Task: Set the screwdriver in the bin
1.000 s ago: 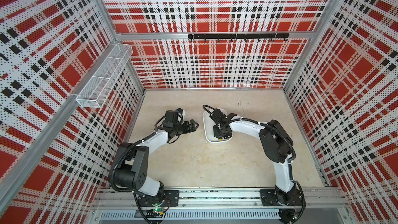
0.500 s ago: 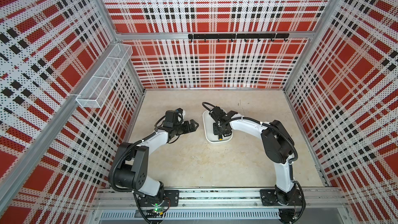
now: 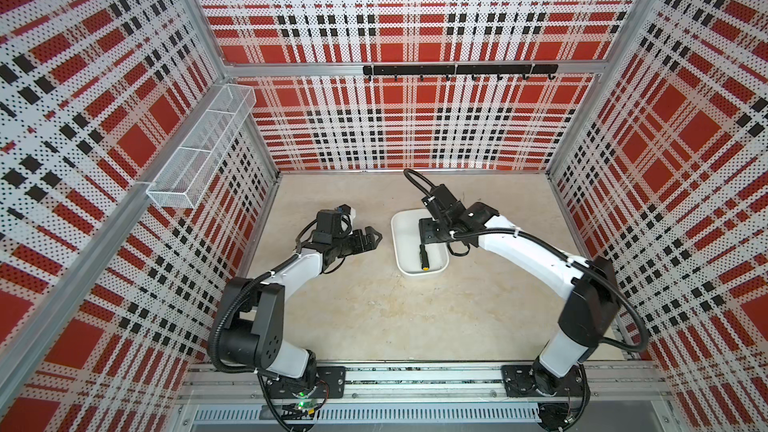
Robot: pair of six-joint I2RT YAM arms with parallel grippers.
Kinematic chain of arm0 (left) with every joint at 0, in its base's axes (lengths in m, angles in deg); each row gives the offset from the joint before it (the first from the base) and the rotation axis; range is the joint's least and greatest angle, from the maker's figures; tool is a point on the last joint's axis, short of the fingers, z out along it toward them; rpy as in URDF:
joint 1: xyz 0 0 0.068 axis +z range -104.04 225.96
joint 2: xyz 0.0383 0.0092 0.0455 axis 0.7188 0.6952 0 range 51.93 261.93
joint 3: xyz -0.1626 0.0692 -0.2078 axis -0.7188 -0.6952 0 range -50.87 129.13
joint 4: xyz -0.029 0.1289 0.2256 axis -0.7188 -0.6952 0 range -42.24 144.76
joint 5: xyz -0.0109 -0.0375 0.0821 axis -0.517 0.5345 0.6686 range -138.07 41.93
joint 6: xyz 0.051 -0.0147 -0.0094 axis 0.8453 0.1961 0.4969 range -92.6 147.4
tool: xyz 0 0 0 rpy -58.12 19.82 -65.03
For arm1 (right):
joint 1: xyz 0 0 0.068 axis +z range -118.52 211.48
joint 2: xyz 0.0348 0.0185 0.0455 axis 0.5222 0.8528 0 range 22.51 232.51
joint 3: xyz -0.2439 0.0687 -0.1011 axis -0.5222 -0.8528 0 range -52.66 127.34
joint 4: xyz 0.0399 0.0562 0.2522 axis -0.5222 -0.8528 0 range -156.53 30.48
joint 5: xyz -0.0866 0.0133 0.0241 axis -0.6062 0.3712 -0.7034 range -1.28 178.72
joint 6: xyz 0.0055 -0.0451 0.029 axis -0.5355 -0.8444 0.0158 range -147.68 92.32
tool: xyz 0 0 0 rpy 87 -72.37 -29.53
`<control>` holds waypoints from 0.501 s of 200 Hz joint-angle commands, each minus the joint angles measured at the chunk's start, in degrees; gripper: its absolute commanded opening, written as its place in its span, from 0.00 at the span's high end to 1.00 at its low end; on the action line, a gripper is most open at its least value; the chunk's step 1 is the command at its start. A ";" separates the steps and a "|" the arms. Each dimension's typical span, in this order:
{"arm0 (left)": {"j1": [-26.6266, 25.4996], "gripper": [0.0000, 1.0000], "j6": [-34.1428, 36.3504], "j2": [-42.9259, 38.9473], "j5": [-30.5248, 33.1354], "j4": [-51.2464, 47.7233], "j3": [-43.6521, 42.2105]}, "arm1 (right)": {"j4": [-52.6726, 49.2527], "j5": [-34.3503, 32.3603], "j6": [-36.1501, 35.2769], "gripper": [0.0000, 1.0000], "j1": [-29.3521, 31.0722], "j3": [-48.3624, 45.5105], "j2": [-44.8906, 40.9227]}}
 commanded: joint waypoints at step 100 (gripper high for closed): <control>2.83 0.02 0.55 -10.23 18.66 2.04 0.77 | 31.45 -15.90 -25.37 0.21 -18.46 -35.79 -29.55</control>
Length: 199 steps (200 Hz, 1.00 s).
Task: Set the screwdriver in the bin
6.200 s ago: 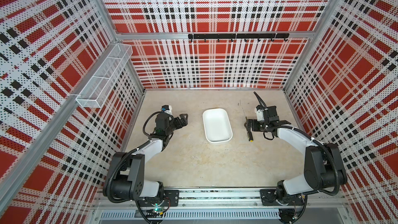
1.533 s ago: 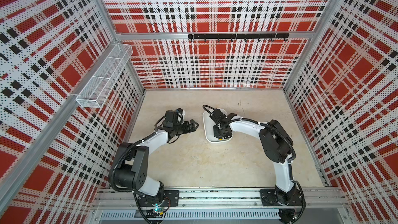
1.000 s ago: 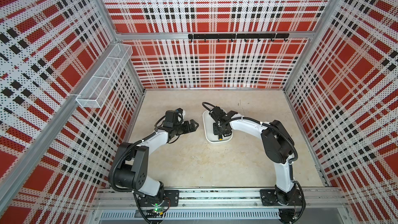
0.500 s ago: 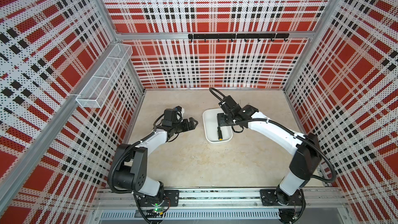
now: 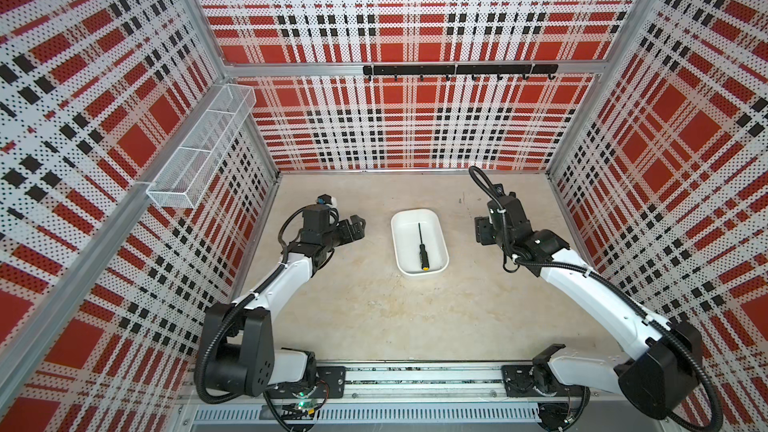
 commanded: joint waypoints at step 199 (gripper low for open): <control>11.53 0.02 20.06 -15.01 18.37 73.76 -41.48 | 117.62 9.70 -12.38 0.16 -20.78 -52.15 21.74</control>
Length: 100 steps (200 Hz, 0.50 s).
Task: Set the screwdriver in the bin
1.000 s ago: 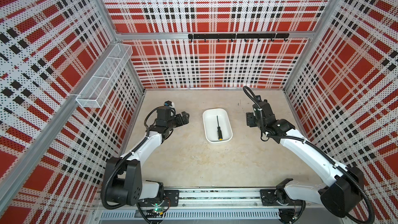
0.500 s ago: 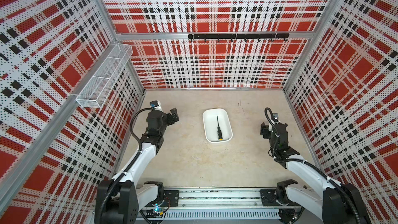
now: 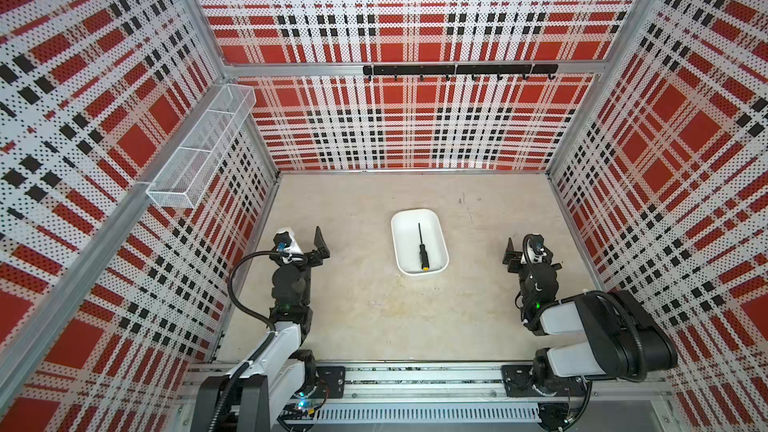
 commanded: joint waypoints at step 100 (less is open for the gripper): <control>3.27 0.02 3.68 23.95 -12.12 25.24 0.82 | 4.49 1.94 -0.44 0.13 -0.72 5.06 6.24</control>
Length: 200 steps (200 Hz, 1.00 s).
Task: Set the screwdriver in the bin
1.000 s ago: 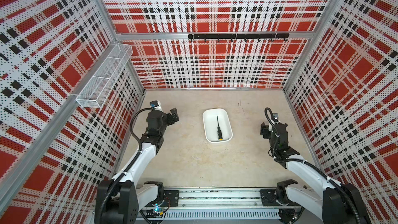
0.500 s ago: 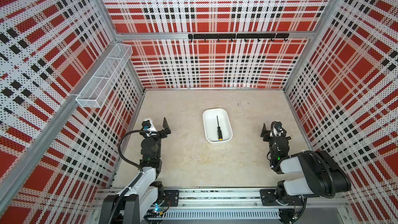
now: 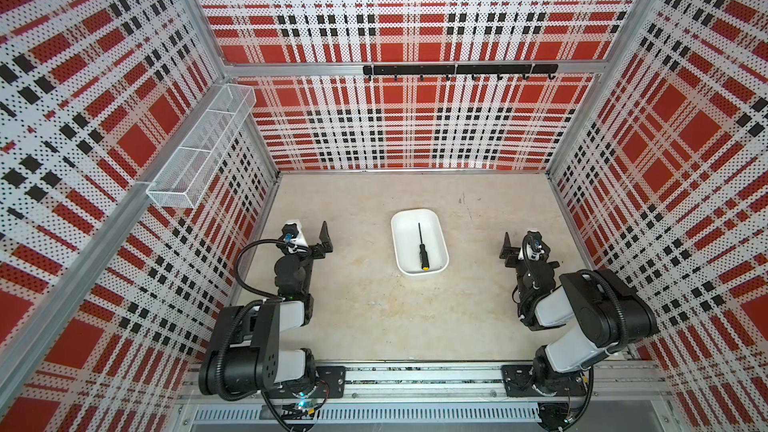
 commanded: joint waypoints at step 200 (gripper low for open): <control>-2.53 0.02 1.98 11.88 6.10 9.92 0.36 | -5.88 13.91 1.09 0.00 -5.05 2.48 -1.85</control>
